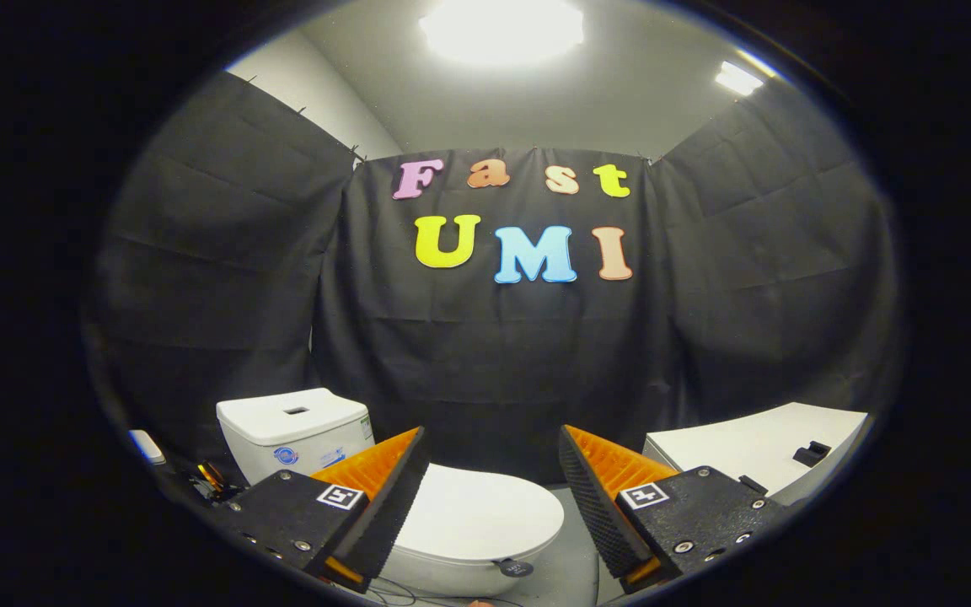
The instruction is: Open the toilet lid.
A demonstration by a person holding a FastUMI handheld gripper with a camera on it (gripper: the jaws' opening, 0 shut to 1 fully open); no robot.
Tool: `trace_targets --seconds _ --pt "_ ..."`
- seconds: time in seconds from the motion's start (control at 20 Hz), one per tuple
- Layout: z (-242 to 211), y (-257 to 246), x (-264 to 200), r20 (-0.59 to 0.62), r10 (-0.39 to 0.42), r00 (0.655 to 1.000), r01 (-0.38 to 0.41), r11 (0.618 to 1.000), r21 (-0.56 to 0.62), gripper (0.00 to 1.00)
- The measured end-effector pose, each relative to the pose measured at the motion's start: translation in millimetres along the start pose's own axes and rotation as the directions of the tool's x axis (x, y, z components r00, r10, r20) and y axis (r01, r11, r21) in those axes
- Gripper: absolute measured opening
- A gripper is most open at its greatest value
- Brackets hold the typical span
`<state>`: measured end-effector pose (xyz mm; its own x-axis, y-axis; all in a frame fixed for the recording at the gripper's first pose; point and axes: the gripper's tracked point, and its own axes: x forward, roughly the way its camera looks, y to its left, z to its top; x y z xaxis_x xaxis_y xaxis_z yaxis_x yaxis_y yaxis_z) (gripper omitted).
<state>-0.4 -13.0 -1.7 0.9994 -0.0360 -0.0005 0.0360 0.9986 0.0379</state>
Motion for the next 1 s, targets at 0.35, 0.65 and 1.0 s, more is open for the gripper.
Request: trace_targets --seconds 0.35,0.65,1.0 --pt "-6 -18 2 -0.007 -0.043 0.999 0.043 0.998 0.051 0.94" --pt "-28 -26 18 -0.054 -0.058 0.997 0.065 0.988 0.137 0.95" --pt "-63 -31 42 -0.113 -0.058 0.992 0.089 0.953 0.289 0.96"
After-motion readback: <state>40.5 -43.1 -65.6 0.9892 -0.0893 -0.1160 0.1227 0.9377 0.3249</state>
